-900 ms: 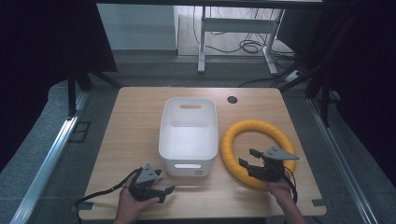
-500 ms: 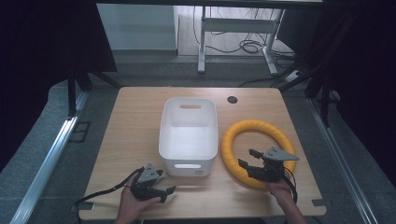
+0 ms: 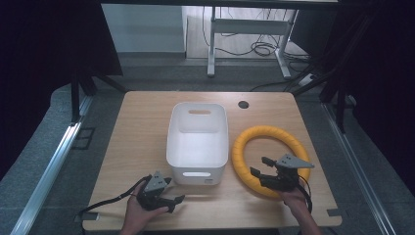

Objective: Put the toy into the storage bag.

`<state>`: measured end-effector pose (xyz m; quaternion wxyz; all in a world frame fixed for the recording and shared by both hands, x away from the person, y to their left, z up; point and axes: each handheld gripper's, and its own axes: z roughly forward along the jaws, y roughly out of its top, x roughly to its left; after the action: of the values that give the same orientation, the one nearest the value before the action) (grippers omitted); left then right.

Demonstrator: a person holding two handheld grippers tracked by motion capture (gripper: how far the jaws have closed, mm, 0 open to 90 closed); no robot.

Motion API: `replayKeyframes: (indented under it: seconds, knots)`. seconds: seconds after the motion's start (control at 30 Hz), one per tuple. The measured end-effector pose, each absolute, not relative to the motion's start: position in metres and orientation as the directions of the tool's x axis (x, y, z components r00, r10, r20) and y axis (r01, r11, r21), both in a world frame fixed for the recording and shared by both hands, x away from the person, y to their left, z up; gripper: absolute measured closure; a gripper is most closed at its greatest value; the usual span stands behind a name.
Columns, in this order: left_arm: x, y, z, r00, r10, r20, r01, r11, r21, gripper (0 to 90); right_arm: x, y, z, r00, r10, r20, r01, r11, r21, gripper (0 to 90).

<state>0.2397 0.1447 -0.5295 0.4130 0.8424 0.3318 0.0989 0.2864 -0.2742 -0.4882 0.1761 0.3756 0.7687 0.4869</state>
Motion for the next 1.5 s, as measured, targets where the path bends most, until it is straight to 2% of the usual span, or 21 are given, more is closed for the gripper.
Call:
replayKeyframes:
  seconds: [0.4,0.63,0.7,0.97,1.33,1.4,1.43,1.5]
  knots:
    - [0.239,0.143,-0.528,0.757,0.646,-0.102,0.483,-0.447,0.753,19.6,0.295,-0.274,-0.485,-0.660,0.737,0.146,0.457,0.240,0.857,31.9]
    - [0.238,0.144,-0.527,0.759,0.643,-0.103,0.480,-0.446,0.756,19.6,0.310,-0.265,-0.469,-0.705,0.696,0.134,0.479,0.328,0.814,35.0]
    - [0.238,0.143,-0.527,0.761,0.640,-0.105,0.479,-0.446,0.756,19.6,0.316,-0.259,-0.462,-0.728,0.675,0.119,0.492,0.393,0.777,35.2]
    - [0.237,0.142,-0.528,0.769,0.631,-0.108,0.480,-0.456,0.750,19.6,0.324,-0.248,-0.456,-0.754,0.646,0.120,0.527,0.487,0.696,35.0]
    - [0.236,0.141,-0.528,0.768,0.631,-0.110,0.481,-0.455,0.749,19.6,0.340,-0.224,-0.475,-0.777,0.626,0.063,0.575,0.665,0.476,33.0]
    - [0.236,0.141,-0.528,0.768,0.631,-0.110,0.481,-0.456,0.749,19.6,0.341,-0.222,-0.477,-0.778,0.625,0.060,0.577,0.674,0.461,33.0]
    - [0.236,0.141,-0.528,0.768,0.631,-0.110,0.482,-0.457,0.748,19.6,0.343,-0.218,-0.482,-0.788,0.613,0.054,0.576,0.703,0.417,32.6]
    - [0.236,0.141,-0.528,0.768,0.631,-0.110,0.482,-0.457,0.747,19.6,0.343,-0.216,-0.484,-0.789,0.612,0.052,0.577,0.710,0.404,32.5]
